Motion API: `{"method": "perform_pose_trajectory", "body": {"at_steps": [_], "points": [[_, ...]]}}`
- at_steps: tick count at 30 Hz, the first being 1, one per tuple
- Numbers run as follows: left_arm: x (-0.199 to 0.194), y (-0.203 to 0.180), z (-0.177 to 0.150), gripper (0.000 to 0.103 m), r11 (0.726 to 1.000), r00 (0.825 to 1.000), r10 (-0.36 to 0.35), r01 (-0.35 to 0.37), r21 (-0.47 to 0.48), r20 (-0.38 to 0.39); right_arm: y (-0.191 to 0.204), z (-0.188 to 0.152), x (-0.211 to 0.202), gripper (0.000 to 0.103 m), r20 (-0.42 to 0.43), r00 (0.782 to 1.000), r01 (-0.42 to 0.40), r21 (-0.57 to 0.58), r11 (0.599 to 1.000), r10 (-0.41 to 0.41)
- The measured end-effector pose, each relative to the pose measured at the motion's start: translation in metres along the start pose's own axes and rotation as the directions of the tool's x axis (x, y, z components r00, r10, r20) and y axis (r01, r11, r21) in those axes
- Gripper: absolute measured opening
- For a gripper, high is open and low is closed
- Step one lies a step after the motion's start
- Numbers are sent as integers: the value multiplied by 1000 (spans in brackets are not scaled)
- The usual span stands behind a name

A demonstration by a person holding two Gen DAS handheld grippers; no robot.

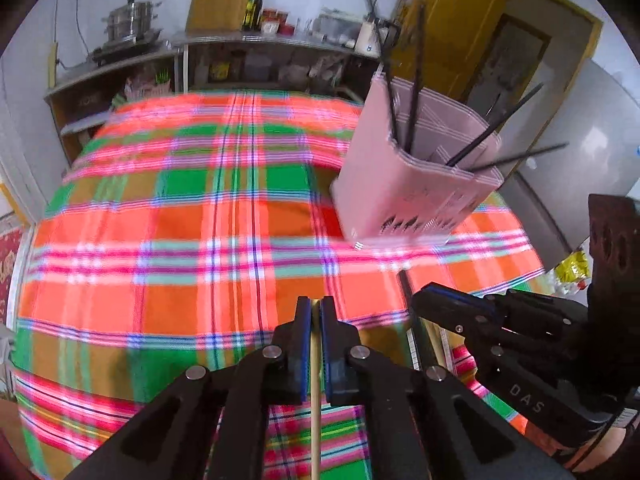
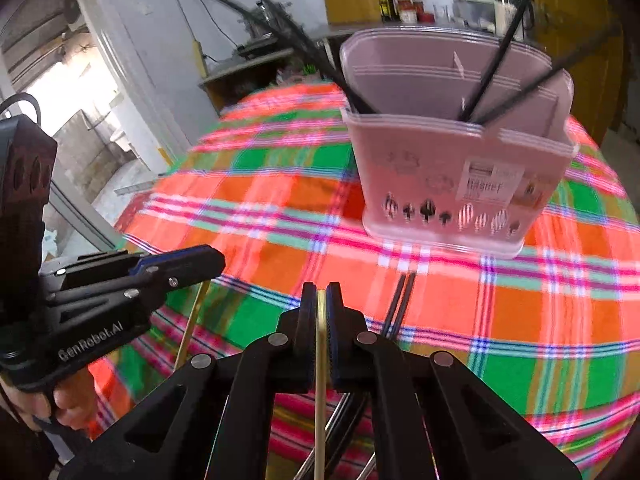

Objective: Organize utensils
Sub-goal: 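Lift the wooden chopstick with the left tool while the right tool lifts its chopstick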

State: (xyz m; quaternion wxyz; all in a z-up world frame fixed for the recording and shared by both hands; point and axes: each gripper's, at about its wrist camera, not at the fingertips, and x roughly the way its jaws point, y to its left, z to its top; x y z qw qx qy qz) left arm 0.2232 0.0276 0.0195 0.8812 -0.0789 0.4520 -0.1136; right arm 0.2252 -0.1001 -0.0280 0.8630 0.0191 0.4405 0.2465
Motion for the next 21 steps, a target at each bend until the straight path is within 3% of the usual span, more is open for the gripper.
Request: {"method": "perform_pose_trajectory", "body": {"at_steps": [15,21], "points": [[-95,-28,36,4,997,983,-35,22,73,181,15,27,-98,5,223,975,17,-41,999,-7],[-100,-34,30,4,996,985,-37,23,81,168,16,19,-110,5,248,969,6,-30,1000,2]]}}
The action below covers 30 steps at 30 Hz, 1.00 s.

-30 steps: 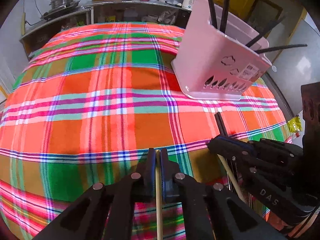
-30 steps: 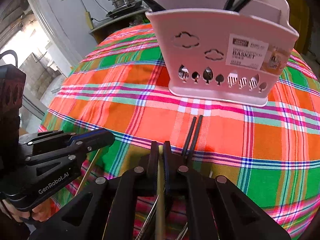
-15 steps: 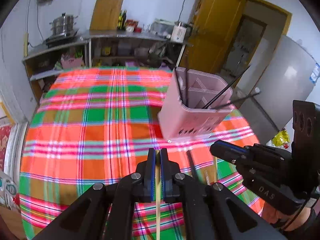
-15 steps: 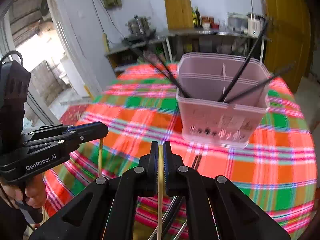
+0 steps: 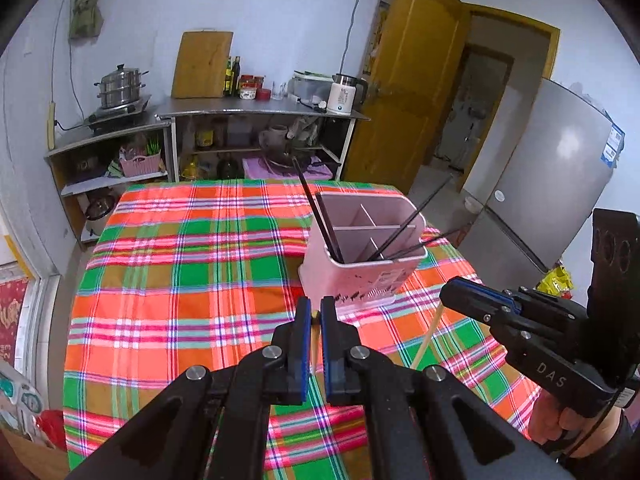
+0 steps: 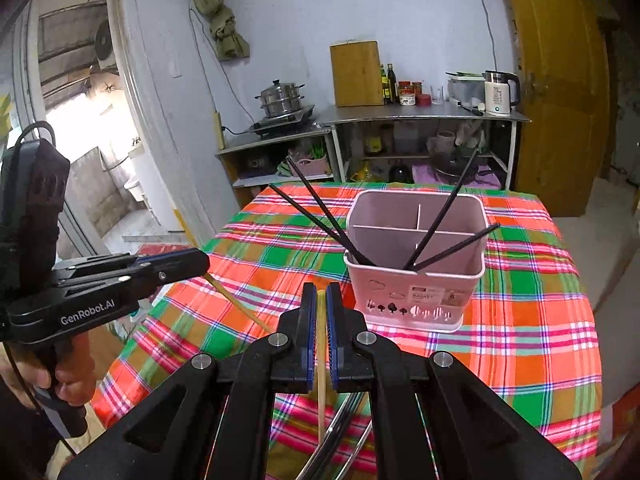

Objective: Organize utensils
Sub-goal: 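Lift the wooden chopstick with the left tool while the right tool lifts its chopstick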

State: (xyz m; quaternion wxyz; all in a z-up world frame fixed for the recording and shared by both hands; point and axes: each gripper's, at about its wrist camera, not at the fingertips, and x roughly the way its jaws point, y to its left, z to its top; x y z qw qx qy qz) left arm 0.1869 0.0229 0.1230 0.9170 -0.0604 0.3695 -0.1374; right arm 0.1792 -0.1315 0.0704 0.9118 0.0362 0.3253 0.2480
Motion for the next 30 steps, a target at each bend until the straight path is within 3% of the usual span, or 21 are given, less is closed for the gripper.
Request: {"method": "perform_pose_trajectory", "body": {"at_steps": [13,20,30], "points": [[-5,-8,-16,4,1000,999,0,1,16,-36,-4,-35,-20,5,-42,999,-7,-30,1000,6],[-9,-12,-16,4,1000,999,-12,12,19,-35,-34,-25,-49,5,73,993,88,12,996,-89],[-12,-23,1,4,998,998,-56,56,11,-25,-54,-21,-57,4,96,986,133,50,990,-137]]}}
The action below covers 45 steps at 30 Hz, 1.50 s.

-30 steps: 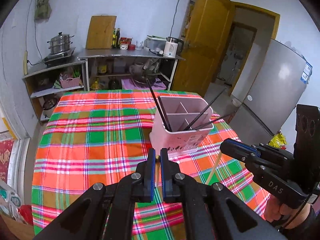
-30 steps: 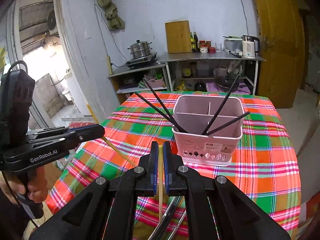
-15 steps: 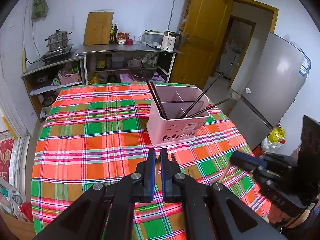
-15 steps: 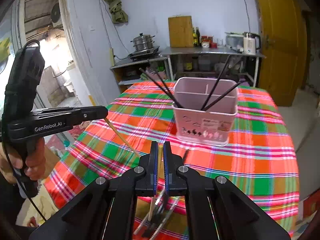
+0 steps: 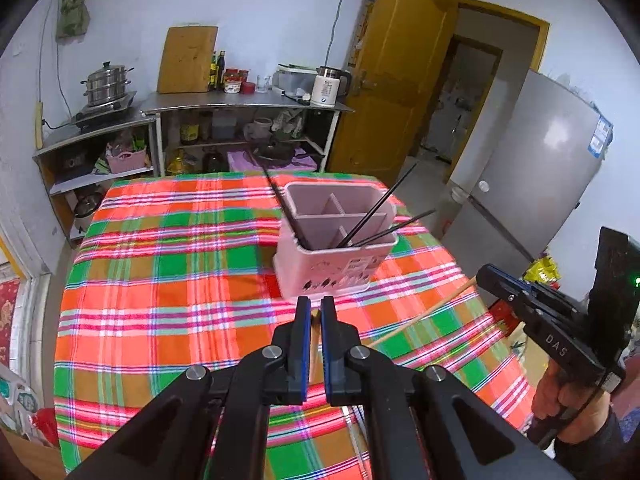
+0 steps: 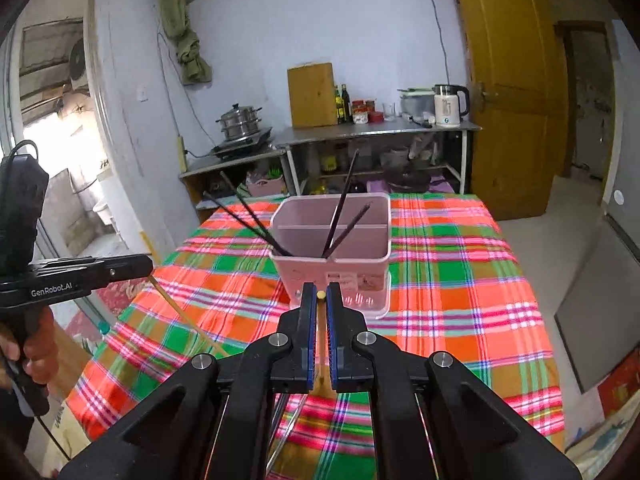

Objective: Organize utensils
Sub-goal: 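Lift the wooden chopstick with the left tool while the right tool lifts its chopstick, then lower both held chopsticks into the pink basket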

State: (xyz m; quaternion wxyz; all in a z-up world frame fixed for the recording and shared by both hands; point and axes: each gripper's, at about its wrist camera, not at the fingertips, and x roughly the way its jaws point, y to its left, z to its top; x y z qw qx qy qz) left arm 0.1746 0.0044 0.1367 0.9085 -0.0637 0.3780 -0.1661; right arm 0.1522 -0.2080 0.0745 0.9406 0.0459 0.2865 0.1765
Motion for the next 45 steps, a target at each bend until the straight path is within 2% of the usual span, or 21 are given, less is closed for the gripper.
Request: {"method": "perform_pose_trajectory", "body": {"at_steps": [5,13,20,26,35,45], "points": [[-4,-7,22,4,1000,999,-26,26,1,20,1,20,-12,4,53,999,-5,-2,1000,5],[-18,-20,81,4,999,993,-47,46,15,109,0,69,-32,4,187,982,-19,18,1000,16],[-12,-25,125,4,999,986,-31,26,34,164,6,100,-19,4,241,970,-11,9,1000,8],[26,-17,137,4,999,988,-11,6,32,152,3,99,18,4,207,978,-15,22,1000,10],[89,0,123,4,999,997,13,-15,32,77,-2,82,67,4,125,992,-7,27,1000,4],[107,13,112,5,998,997,47,-49,32,55,-6,69,99,5,33,999,-5,26,1000,4]]}}
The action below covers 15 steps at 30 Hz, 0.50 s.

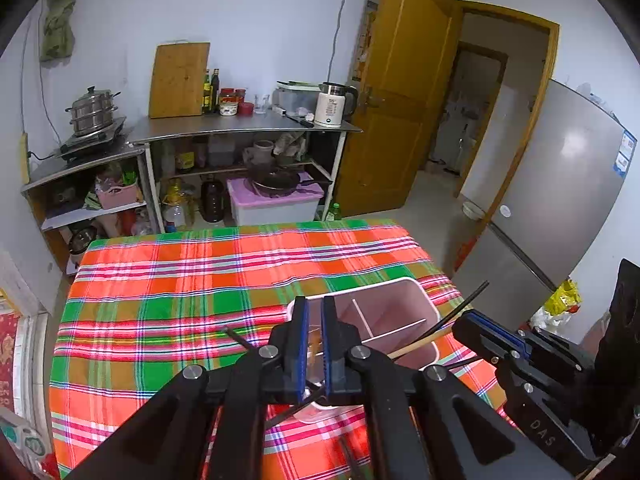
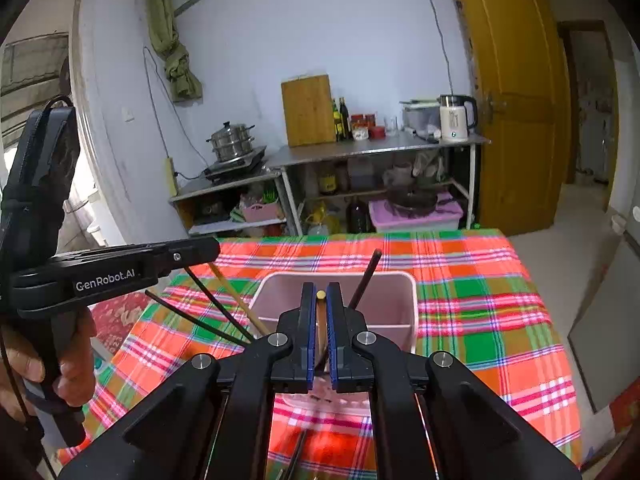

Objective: Organize utensils
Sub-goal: 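Lower both held chopsticks into the pink basket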

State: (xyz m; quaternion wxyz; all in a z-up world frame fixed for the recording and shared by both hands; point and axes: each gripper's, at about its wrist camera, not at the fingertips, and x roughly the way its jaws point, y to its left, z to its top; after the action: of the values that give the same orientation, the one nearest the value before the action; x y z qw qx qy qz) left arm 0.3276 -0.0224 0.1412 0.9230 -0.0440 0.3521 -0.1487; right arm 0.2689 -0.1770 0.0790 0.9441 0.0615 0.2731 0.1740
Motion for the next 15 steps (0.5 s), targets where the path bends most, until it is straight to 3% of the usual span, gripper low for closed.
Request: {"method": "perform_pose_trajectory", "body": {"at_steps": [5,15], "points": [[-15,4,-3,17,1000,999,-6,6,-17,40,1,2,-9,5,12,1000,7,-6,1000,-7],[-72,-6,-17,17,1000,991,-18,17,11,130,-1,4,-58,6,85,996,2,6,1000,-2]]}}
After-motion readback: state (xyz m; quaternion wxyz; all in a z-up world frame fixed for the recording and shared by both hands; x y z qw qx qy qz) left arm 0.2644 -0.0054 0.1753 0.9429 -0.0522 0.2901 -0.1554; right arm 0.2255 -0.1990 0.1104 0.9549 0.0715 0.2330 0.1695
